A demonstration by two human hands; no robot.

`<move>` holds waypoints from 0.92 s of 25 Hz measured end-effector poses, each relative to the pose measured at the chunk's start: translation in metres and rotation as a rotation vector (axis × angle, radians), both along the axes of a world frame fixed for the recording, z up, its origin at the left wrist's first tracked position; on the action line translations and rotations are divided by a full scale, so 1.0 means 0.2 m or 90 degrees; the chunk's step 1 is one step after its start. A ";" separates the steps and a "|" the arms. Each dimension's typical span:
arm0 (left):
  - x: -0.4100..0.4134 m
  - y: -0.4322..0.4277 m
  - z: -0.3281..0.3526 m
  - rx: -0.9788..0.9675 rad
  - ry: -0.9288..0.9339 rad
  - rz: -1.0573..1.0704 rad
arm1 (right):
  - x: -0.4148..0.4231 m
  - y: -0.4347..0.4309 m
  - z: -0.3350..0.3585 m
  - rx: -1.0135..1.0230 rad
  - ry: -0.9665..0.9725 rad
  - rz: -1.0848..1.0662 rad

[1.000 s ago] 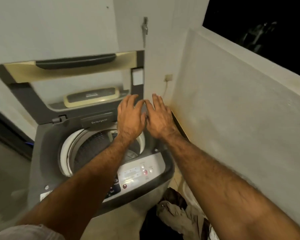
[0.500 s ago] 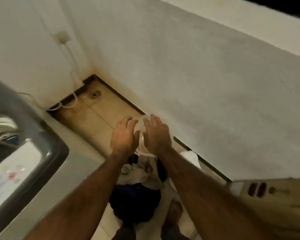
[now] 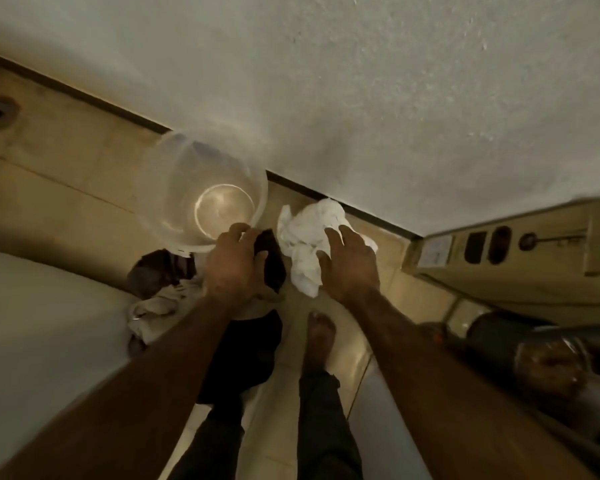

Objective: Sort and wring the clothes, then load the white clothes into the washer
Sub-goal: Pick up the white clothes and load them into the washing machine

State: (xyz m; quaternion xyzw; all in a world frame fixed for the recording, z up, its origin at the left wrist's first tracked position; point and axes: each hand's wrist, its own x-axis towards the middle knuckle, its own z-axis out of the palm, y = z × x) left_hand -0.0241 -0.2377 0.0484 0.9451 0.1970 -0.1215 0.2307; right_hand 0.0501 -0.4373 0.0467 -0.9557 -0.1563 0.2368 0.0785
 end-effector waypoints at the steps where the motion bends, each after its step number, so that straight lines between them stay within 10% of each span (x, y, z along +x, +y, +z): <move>1: 0.02 -0.03 -0.10 -0.014 0.007 -0.013 | -0.01 -0.05 -0.09 -0.006 0.009 -0.016; 23: 0.12 -0.26 -1.69 -0.255 0.121 -0.011 | 0.19 -0.49 -1.69 0.030 0.083 -0.234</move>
